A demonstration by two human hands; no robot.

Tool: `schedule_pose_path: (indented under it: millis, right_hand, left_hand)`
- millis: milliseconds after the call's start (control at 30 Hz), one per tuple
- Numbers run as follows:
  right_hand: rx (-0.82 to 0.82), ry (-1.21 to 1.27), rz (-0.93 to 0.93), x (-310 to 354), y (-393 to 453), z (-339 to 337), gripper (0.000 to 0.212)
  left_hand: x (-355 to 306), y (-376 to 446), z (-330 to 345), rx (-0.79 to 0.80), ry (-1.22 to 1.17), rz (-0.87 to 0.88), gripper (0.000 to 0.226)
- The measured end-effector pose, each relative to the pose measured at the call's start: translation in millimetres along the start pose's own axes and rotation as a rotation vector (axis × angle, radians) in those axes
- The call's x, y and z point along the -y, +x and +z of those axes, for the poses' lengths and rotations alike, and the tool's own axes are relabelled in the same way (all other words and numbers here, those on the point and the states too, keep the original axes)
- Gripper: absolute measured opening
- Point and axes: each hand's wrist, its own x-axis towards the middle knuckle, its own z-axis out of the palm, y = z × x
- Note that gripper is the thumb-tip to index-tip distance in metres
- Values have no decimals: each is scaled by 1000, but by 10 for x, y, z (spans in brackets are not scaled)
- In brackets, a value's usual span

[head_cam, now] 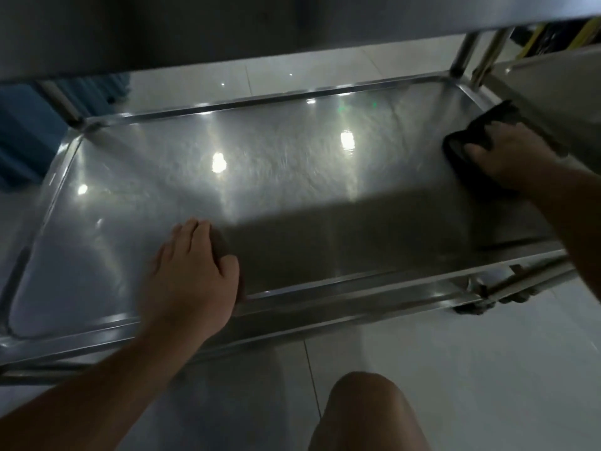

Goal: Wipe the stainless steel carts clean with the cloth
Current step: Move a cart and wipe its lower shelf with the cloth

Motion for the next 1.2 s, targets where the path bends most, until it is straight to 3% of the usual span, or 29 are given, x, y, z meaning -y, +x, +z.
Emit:
schedule_pose_path:
  millis: [133, 300, 367, 467, 567, 633, 800, 933, 1000, 1200]
  right_hand:
    - [81, -21, 74, -295, -385, 25, 79]
    - [101, -57, 144, 172, -1248, 176, 80]
    - [88, -63, 13, 588, -1589, 235, 82]
    - [93, -75, -350, 1214, -1926, 369, 86]
    - [132, -86, -520, 1227, -1906, 353, 90]
    - [139, -70, -429, 916, -1728, 260, 92]
    - [70, -21, 260, -57, -1434, 41, 81]
    - [34, -57, 426, 271, -1584, 99, 85]
    - [23, -29, 351, 663, -1781, 164, 86]
    - [-61, 6, -145, 1907, -2579, 548, 76]
  left_hand:
    - [2, -5, -14, 6, -1, -5, 63]
    - [7, -2, -22, 28, -2, -12, 65]
    - [3, -7, -23, 18, 6, -7, 65]
    - [19, -17, -30, 14, 11, -7, 65]
    - [39, -10, 0, 8, 0, 11, 64]
    - [59, 4, 23, 6, 1, 21, 70]
    - [73, 26, 55, -5, -13, 23, 84]
    - [99, 36, 57, -6, -3, 27, 84]
    - [113, 32, 45, 1, -14, 28, 85]
    - [107, 30, 9, 65, -72, 51, 76]
